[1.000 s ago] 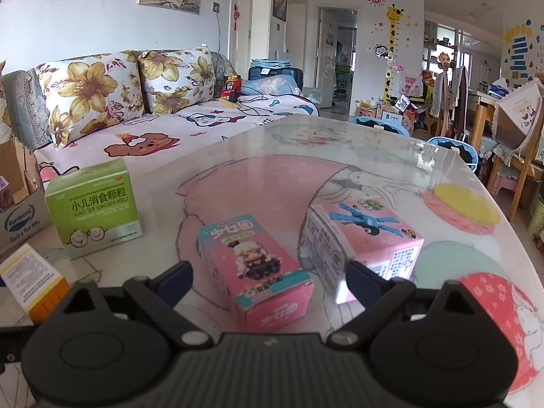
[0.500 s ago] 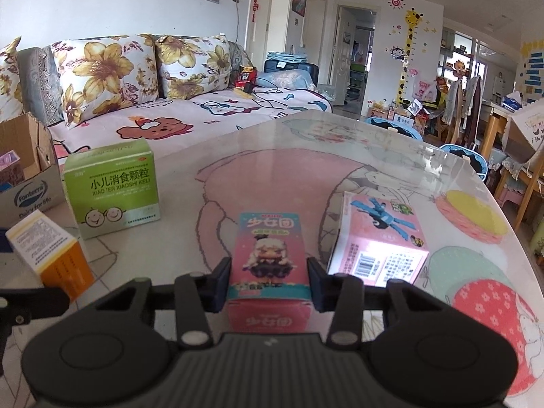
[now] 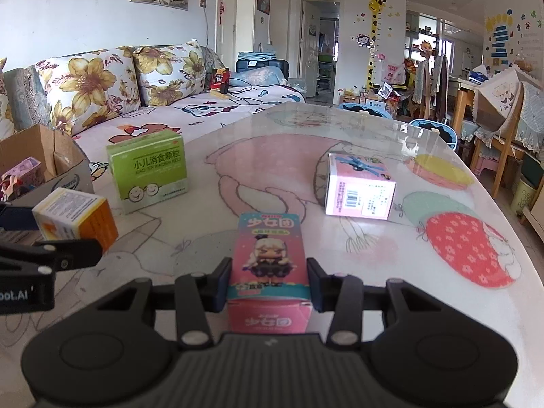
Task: Organize rigid objects
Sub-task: 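Carry the white-and-yellow box and pink figure box over the cardboard box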
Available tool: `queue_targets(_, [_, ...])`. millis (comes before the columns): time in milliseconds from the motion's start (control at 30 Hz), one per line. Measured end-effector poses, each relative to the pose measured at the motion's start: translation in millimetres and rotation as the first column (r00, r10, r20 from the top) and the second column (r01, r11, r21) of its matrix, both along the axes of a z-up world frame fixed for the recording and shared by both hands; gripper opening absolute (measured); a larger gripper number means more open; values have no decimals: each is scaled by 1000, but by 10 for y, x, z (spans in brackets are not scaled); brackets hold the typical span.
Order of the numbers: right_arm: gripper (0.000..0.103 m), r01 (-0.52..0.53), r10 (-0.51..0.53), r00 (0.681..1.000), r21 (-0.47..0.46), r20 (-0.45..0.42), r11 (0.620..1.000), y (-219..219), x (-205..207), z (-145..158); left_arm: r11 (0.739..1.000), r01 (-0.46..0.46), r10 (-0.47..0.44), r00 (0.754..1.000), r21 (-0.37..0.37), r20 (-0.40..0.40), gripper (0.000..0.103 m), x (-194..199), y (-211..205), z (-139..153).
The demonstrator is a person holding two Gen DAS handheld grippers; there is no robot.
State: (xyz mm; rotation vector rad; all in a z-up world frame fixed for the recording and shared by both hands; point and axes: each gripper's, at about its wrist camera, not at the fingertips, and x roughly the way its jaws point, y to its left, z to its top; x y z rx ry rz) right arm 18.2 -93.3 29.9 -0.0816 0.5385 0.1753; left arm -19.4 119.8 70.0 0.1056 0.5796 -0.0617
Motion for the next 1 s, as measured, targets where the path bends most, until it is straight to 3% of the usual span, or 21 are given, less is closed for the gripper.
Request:
queue_targets(600, [43, 80, -78, 996, 57, -32, 995, 166, -702, 91, 999, -41, 41, 998, -6, 46, 82, -473, 109, 158])
queue_targets(1000, [43, 60, -60, 998, 62, -6, 996, 318, -1182, 227, 998, -28, 21, 992, 56, 126, 82, -884, 50, 350])
